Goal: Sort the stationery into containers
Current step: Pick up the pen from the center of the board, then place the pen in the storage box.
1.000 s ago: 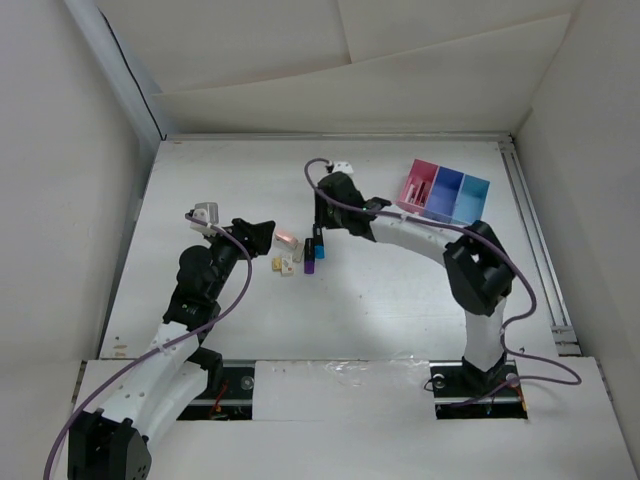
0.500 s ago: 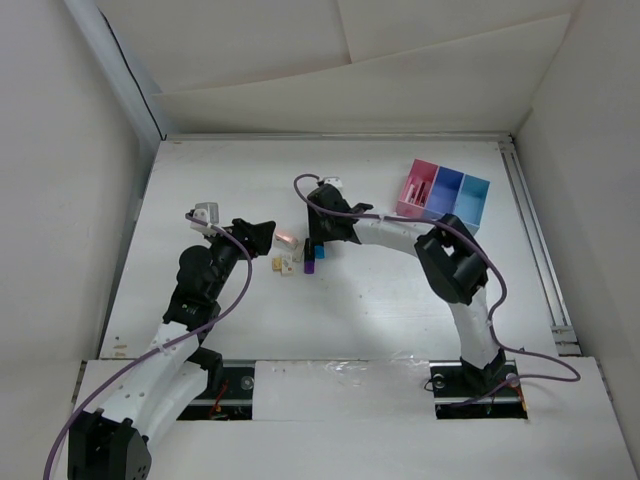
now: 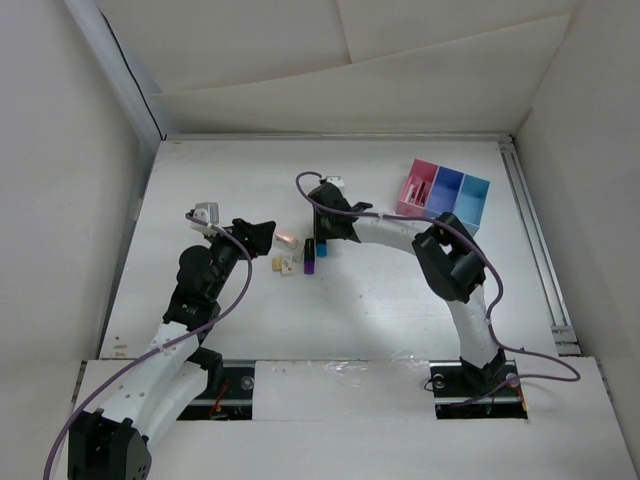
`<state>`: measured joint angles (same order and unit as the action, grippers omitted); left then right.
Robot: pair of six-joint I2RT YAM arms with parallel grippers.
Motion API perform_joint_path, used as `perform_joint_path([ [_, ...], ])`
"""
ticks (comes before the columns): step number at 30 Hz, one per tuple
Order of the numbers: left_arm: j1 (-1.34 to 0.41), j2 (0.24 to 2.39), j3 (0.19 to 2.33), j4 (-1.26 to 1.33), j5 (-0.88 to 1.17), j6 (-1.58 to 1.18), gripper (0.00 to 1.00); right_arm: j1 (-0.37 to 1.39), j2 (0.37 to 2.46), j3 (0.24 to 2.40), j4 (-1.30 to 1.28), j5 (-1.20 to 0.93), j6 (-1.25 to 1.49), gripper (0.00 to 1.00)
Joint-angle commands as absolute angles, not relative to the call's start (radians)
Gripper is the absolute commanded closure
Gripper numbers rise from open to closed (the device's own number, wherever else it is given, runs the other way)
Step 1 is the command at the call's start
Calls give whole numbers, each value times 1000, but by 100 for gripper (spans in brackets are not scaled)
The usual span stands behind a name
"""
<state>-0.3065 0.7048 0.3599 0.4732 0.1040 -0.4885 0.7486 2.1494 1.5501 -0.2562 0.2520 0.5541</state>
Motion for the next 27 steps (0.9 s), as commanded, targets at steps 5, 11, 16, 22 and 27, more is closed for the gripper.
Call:
perform_joint_path([
  [5, -308, 701, 403, 509, 120, -494, 31, 723, 2073, 1528, -218, 299, 575, 88],
  [11, -308, 701, 403, 509, 120, -494, 31, 648, 1905, 1471, -209, 308, 566, 88],
  [16, -308, 701, 403, 509, 120, -494, 31, 542, 1743, 1395, -209, 341, 557, 88],
  [22, -308, 701, 403, 509, 120, -494, 31, 359, 1649, 1358, -224, 475, 537, 88],
  [27, -308, 701, 403, 509, 120, -494, 31, 243, 1628, 1332, -252, 489, 563, 88],
])
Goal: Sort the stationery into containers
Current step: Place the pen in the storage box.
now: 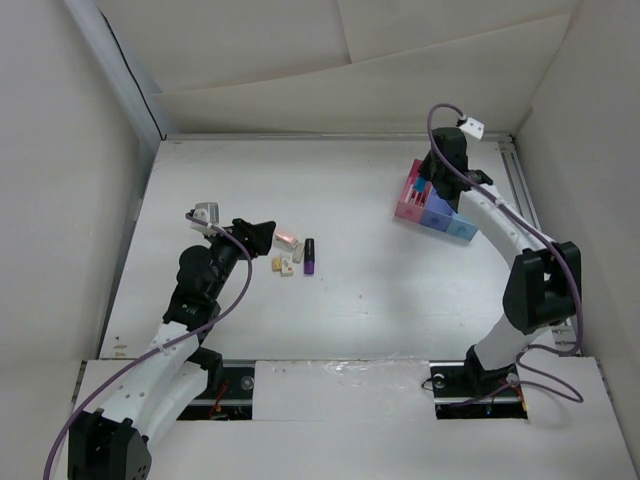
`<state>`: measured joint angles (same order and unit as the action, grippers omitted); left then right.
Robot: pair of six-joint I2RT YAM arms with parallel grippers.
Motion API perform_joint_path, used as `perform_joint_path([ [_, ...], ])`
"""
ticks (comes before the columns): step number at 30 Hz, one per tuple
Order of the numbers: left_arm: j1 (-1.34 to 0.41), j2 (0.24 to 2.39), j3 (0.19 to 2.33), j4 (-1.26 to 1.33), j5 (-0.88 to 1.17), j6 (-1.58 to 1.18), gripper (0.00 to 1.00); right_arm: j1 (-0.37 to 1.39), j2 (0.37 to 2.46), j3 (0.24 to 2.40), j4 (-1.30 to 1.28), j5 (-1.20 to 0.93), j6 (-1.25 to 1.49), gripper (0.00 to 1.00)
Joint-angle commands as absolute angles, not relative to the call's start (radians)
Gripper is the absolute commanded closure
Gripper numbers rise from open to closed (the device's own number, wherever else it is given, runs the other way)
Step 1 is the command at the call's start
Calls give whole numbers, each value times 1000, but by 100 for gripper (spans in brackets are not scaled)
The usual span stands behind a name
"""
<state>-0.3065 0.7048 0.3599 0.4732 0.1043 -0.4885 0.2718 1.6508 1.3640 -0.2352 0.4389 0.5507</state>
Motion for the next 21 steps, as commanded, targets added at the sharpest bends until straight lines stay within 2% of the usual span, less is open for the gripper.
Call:
perform_joint_path([
  [1, -308, 701, 403, 509, 120, -494, 31, 227, 1628, 1331, -252, 506, 563, 88],
  [10, -308, 701, 403, 509, 120, -494, 31, 137, 1732, 1319, -233, 506, 584, 88],
  [12, -308, 701, 403, 509, 120, -494, 31, 137, 1732, 1319, -233, 517, 594, 79],
  [14, -308, 701, 403, 509, 120, -494, 31, 137, 1732, 1319, -233, 517, 603, 61],
  [18, -308, 701, 403, 509, 120, -494, 31, 137, 1718, 1328, -233, 517, 603, 46],
  [21, -308, 701, 403, 509, 120, -494, 31, 137, 1684, 1319, -233, 517, 603, 43],
])
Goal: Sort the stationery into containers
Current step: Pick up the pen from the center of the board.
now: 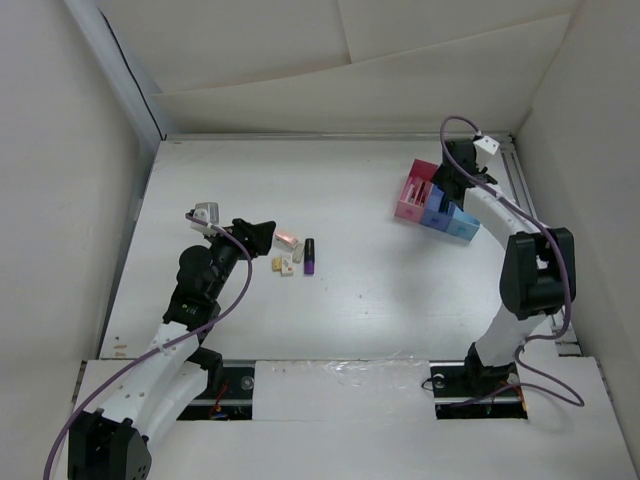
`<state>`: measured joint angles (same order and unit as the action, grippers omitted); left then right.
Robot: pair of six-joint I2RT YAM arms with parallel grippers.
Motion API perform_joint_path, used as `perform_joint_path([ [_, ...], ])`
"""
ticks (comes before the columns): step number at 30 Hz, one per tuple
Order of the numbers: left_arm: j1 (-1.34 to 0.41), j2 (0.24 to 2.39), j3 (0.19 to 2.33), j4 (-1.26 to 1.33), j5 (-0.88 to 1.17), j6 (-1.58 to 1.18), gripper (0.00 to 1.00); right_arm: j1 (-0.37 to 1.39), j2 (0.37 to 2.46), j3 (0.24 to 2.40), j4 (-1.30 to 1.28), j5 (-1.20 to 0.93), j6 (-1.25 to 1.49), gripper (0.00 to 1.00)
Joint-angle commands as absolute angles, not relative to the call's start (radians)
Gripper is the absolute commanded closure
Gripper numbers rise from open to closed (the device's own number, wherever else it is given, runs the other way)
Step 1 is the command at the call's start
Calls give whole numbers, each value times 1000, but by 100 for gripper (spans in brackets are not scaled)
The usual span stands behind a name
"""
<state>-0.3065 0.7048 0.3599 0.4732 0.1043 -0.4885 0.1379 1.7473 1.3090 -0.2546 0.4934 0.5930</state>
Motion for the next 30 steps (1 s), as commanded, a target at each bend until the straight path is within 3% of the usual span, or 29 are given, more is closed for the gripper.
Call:
perform_joint_path([
  [1, -308, 701, 403, 509, 120, -494, 31, 137, 1674, 1319, -233, 517, 603, 43],
  [6, -308, 701, 403, 509, 120, -503, 31, 231, 1602, 1258, -184, 488, 585, 46],
  [7, -308, 701, 403, 509, 120, -503, 31, 259, 1592, 1258, -184, 479, 584, 59],
  [11, -308, 701, 403, 509, 120, -503, 31, 426, 1624, 1240, -173, 410, 549, 93],
  [13, -308, 701, 403, 509, 120, -503, 31, 543, 1652, 1239, -173, 383, 539, 94],
  [17, -308, 701, 403, 509, 120, -503, 31, 722, 1747, 1284, -183, 373, 538, 78],
  [18, -308, 701, 403, 509, 120, -503, 31, 750, 1784, 1295, -196, 373, 551, 64],
  [21, -308, 701, 403, 509, 120, -503, 31, 824, 1844, 1319, -206, 362, 572, 42],
  [24, -308, 701, 403, 509, 120, -503, 31, 868, 1887, 1345, -206, 341, 584, 37],
  [30, -308, 701, 403, 509, 129, -503, 31, 917, 1966, 1388, -215, 307, 594, 37],
])
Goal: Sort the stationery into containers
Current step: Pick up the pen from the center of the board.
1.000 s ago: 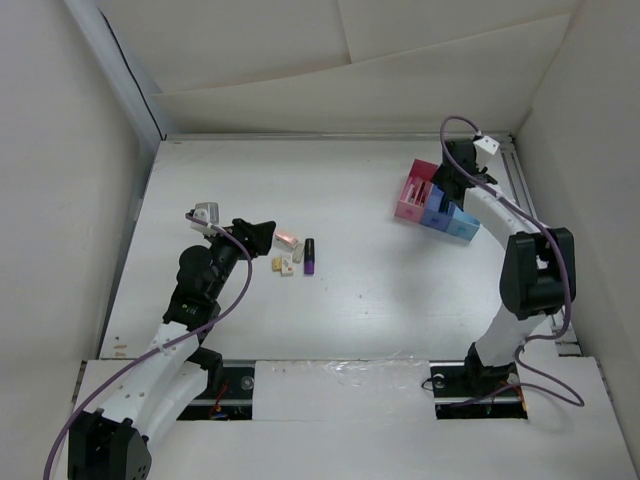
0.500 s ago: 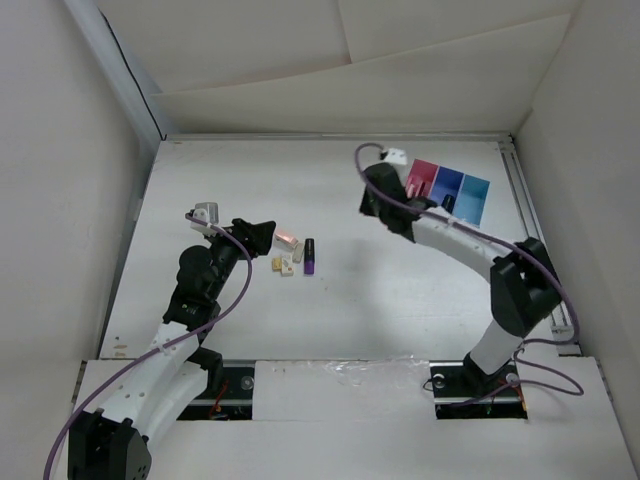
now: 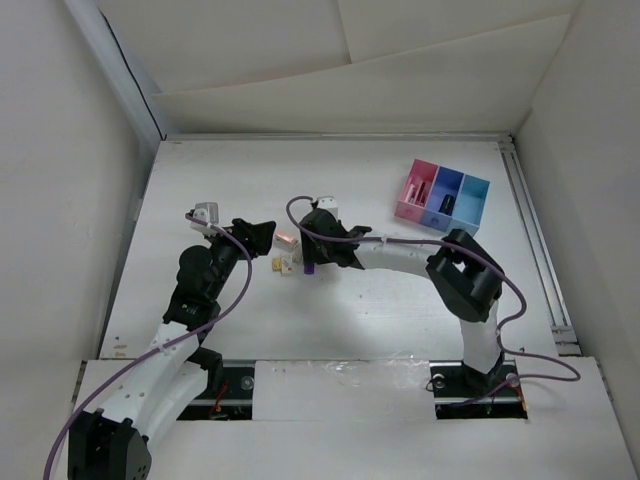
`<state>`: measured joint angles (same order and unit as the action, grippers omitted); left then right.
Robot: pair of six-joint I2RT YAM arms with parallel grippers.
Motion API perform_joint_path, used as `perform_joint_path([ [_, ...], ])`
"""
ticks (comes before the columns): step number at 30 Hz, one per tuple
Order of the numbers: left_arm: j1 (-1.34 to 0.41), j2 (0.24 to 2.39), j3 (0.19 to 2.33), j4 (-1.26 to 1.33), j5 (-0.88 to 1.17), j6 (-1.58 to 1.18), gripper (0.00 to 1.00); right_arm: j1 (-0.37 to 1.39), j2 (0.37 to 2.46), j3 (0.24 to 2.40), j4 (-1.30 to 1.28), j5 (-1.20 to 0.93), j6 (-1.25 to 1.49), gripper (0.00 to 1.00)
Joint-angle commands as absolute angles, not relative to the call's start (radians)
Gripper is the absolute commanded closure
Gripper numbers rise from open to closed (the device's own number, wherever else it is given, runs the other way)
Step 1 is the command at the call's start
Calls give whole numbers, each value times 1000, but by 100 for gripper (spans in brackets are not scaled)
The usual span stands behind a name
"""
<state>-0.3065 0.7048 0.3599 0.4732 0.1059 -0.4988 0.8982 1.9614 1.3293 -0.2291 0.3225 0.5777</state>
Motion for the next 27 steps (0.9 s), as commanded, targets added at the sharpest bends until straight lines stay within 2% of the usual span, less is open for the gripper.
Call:
perform_joint_path([
  [1, -308, 701, 403, 509, 129, -503, 31, 917, 1982, 1400, -215, 307, 603, 37],
  [9, -308, 692, 403, 509, 129, -503, 32, 927, 2042, 1456, -233, 377, 603, 38],
  [19, -308, 692, 403, 509, 129, -503, 32, 927, 2102, 1486, -255, 428, 603, 58],
  [27, -308, 692, 403, 509, 129, -503, 32, 927, 2111, 1466, -276, 460, 603, 60],
])
